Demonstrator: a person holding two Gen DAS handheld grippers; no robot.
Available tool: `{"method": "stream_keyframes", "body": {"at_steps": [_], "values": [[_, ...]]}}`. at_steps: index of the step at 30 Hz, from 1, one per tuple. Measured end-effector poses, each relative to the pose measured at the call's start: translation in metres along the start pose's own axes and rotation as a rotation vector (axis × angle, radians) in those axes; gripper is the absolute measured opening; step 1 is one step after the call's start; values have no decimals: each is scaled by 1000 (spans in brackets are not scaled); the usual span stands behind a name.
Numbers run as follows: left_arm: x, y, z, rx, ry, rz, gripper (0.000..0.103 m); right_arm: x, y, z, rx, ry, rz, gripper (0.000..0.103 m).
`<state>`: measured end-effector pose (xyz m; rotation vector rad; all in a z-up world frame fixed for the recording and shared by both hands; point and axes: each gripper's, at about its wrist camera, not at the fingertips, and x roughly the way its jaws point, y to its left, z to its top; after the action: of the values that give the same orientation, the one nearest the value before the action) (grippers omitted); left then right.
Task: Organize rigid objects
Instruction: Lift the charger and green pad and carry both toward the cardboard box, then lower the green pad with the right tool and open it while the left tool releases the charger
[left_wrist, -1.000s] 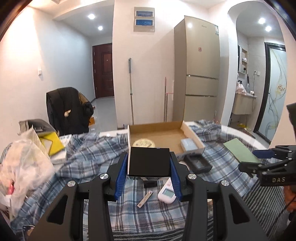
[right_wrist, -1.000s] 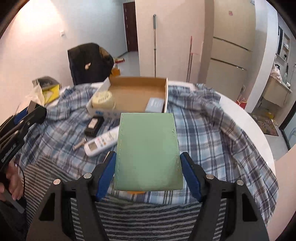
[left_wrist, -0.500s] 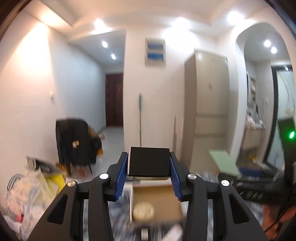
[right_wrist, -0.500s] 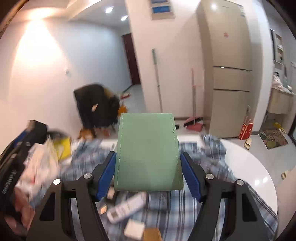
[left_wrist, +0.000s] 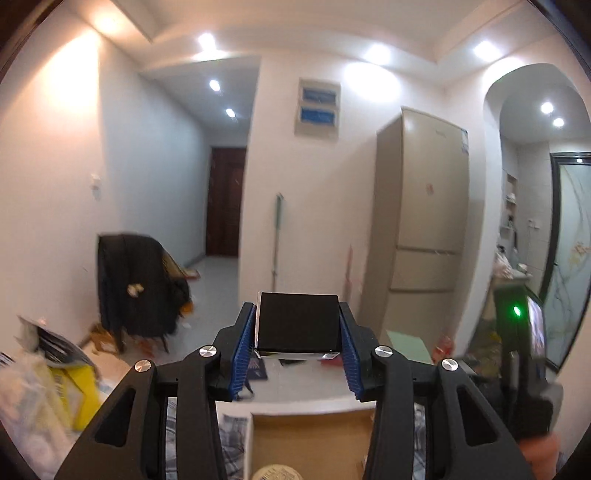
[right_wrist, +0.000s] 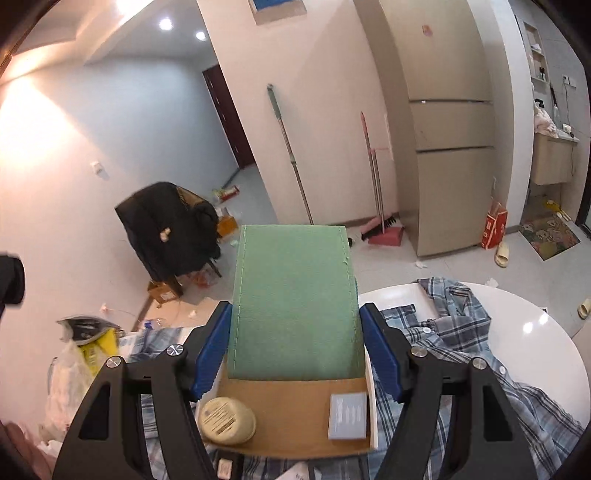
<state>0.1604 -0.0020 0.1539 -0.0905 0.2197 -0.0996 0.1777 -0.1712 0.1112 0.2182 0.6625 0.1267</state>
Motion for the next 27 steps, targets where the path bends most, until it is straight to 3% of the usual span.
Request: {"method": "stream_keyframes", "body": {"at_steps": [5, 9, 11, 14, 21, 27], "values": [[65, 14, -42, -1, 158, 36, 45, 64, -8, -28, -65, 138, -55, 68], [107, 21, -70, -27, 266, 15, 45, 92, -11, -40, -74, 177, -64, 68], [123, 23, -86, -12, 314, 36, 45, 103, -11, -45, -91, 209, -49, 68], [142, 21, -107, 21, 381, 5, 45, 118, -16, -52, -85, 248, -36, 68], [164, 15, -140, 48, 505, -8, 45, 145, -27, -65, -68, 322, -31, 68], [170, 15, -153, 57, 556, -4, 45, 155, -27, -72, -83, 359, -41, 68]]}}
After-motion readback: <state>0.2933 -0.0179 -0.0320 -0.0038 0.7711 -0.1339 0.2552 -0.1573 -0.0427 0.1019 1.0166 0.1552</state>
